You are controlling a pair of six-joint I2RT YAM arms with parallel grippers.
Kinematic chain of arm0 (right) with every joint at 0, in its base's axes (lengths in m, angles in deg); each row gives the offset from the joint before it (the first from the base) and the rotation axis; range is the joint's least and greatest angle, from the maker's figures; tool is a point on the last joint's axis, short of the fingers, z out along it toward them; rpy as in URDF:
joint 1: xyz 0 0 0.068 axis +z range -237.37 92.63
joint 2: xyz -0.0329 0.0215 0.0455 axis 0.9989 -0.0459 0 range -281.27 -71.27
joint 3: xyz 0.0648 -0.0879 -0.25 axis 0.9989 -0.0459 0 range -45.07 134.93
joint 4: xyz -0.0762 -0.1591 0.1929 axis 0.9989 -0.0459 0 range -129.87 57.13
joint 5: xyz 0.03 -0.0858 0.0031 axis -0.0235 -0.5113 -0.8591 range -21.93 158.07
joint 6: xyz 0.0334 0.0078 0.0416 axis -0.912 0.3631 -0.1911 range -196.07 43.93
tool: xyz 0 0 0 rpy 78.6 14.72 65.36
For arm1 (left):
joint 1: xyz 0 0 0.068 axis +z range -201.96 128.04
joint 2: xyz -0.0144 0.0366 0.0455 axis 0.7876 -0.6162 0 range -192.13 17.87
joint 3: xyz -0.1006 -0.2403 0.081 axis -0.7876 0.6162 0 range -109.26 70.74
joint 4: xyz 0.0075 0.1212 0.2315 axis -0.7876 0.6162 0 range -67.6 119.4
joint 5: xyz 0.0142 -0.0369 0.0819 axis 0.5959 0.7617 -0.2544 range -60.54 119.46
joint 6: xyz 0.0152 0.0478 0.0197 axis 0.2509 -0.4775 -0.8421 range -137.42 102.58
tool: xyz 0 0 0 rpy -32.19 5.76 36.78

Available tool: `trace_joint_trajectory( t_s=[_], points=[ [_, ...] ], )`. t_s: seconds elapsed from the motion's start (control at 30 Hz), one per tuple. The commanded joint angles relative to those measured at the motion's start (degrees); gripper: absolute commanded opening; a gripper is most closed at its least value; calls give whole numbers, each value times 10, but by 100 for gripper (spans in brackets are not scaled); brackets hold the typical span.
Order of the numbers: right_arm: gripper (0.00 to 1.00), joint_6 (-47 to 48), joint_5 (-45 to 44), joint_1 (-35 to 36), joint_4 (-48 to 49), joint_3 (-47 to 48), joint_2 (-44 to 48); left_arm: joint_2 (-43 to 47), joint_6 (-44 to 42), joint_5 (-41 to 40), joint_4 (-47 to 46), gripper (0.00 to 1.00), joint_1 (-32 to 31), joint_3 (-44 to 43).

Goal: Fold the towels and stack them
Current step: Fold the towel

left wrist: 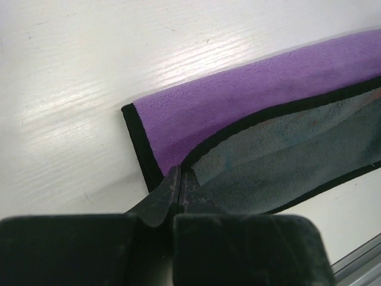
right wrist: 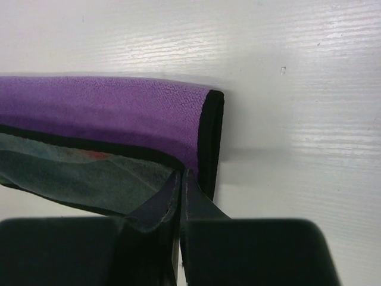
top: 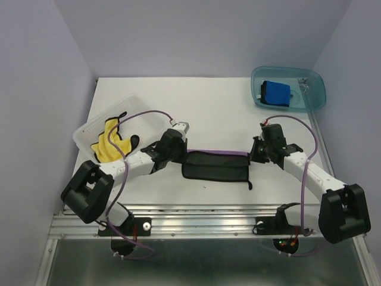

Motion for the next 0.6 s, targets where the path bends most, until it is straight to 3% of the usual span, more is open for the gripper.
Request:
trace_joint_trajectory(
  t_s=[0.0, 0.2, 0.27, 0.3, 0.33, 0.37, 0.4, 0.5, 0.57],
  points=[
    [1, -6, 1, 3, 20, -19, -5, 13, 18, -9, -18, 0, -3, 16],
    [2, -24, 36, 3, 24, -45, -6, 37, 40, -9, -14, 3, -5, 40],
    [6, -36, 33, 2, 15, -52, -2, 46, 56, -6, -9, 28, -7, 53],
    [14, -38, 36, 3, 13, -56, 5, 60, 64, 2, -8, 60, -9, 63],
    [20, -49, 39, 3, 5, -59, 10, 69, 70, 7, -10, 67, -11, 69],
    [27, -51, 45, 3, 1, -61, 14, 78, 76, 7, -11, 74, -18, 75],
    [43, -51, 57, 3, -2, -65, 27, 98, 86, 10, -10, 78, -20, 86],
    [45, -52, 88, 3, -23, -75, 55, 130, 97, 9, 9, 80, -23, 99],
    [52, -59, 102, 3, -28, -81, 85, 159, 107, 4, 24, 82, -24, 109]
  ],
)
